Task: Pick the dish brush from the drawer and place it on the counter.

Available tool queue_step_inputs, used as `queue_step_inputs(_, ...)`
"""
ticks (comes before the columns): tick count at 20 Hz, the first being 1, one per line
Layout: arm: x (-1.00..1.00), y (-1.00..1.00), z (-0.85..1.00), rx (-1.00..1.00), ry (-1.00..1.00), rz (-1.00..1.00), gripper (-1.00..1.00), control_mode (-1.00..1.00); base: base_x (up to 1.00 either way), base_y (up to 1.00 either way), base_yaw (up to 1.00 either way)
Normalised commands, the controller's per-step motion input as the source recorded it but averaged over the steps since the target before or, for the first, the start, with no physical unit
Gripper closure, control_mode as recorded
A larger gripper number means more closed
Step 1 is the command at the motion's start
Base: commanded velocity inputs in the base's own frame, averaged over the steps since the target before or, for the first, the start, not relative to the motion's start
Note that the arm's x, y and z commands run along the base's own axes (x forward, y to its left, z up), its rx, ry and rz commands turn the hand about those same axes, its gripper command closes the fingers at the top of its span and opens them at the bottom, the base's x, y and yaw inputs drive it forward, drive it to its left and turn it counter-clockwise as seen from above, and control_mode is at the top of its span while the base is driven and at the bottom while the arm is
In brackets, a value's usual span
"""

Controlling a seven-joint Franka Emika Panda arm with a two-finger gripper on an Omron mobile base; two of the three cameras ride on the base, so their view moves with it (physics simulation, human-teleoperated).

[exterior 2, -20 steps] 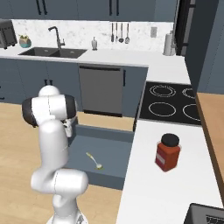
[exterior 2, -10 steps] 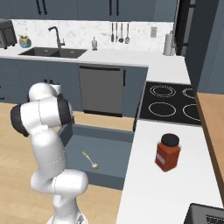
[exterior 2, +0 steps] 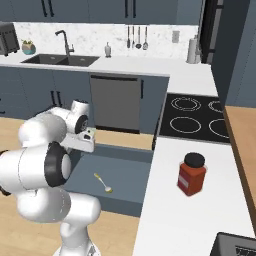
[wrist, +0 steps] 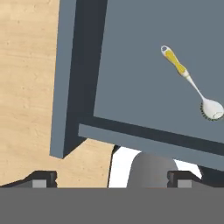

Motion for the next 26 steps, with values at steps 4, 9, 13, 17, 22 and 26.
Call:
queue_step_inputs(4,-0.64,-0.88,-0.04,-0.08,-0.01,0.14,-1.00,-1.00,0.00,0.00,0.00)
queue_step_inputs(9,0.18,-0.42,0.10,-0.12,0.13,0.23,-1.00,-1.00,0.00,0.00,0.00)
queue_step_inputs(13,0.96,-0.22,-0.13,-0.08,0.30,0.11,-1.00,-1.00,0.00,0.00,0.00)
queue_step_inputs(17,0.88,-0.03,-0.50,0.00,0.05,0.00,-1.00,-1.00,0.00,0.00,0.00)
queue_step_inputs(22,0.43,0.03,-0.42,0.00,0.00,-0.04,-1.00,-1.00,0.00,0.00,0.00)
queue_step_inputs(26,0.31,0.00,-0.63,0.00,-0.02,-0.07,-1.00,-1.00,0.00,0.00,0.00)
